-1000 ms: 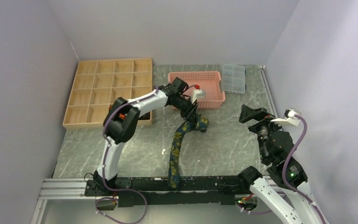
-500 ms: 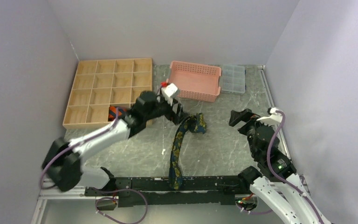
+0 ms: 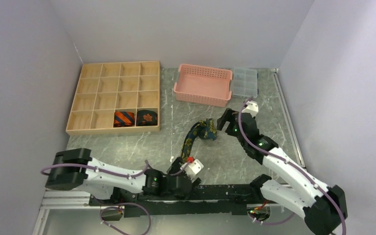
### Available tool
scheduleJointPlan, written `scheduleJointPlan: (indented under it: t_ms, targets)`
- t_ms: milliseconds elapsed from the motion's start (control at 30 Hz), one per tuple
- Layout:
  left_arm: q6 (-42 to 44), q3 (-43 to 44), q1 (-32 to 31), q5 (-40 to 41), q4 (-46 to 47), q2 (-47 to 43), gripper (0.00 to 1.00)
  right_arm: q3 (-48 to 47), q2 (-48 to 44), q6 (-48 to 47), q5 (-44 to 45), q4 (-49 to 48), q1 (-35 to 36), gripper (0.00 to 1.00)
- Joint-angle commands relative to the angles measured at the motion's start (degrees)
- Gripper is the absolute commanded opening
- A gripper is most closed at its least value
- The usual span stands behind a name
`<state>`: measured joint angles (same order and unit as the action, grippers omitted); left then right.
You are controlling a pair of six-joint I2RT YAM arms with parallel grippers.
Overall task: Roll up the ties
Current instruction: Flatten out the tie at the center of the board.
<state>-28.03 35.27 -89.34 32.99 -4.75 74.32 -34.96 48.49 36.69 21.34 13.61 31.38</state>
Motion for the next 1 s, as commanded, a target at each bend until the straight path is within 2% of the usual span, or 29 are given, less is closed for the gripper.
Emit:
scheduleJointPlan:
  t_ms: [0,167,300,400,500,567,633,667,800,900,967]
  targets:
    - [-9.48,5.88,-4.11,10.21,-8.24,5.13,0.87,-1.31,5.60,0.22,-3.12,-5.83,2.67,0.90]
    - [-21.63,2.06,-6.76,11.59,-12.55,4.53,0.88,-0.82,11.09,0.47,-1.47,-4.61,6.25,0.95]
    - [-34.23,3.83,-7.49,13.15,-24.04,7.90,0.85,-0.90,14.68,0.64,1.54,-3.80,10.53,0.96]
    - [-44.37,5.68,-7.47,15.96,-34.73,10.42,0.77,-0.02,15.10,1.20,3.27,-4.15,14.09,0.91]
    - [-51.89,4.59,-7.24,17.36,-39.65,10.28,0.66,-0.45,17.09,1.68,2.36,-4.71,16.23,0.83]
    - [-52.78,2.17,-6.71,17.03,-38.50,9.09,0.56,-2.64,20.68,2.54,3.16,-3.06,16.39,0.83]
    - [-52.88,0.62,-6.14,16.85,-36.75,8.14,0.39,-5.55,24.77,2.99,6.53,-0.27,16.04,0.84]
    - [-53.02,0.19,-6.04,16.95,-36.04,7.82,0.34,-6.82,26.51,3.29,8.15,1.18,15.43,0.85]
    - [-51.18,0.54,-5.26,17.27,-34.06,10.10,0.14,-10.12,31.77,2.24,10.08,3.76,9.15,0.88]
    - [-50.19,2.03,-4.80,17.54,-33.99,13.14,0.05,-10.26,31.32,2.82,8.08,4.31,1.84,0.91]
    - [-49.31,2.51,-4.49,17.89,-33.72,14.18,0.03,-9.73,28.86,2.77,6.72,3.28,-2.22,0.93]
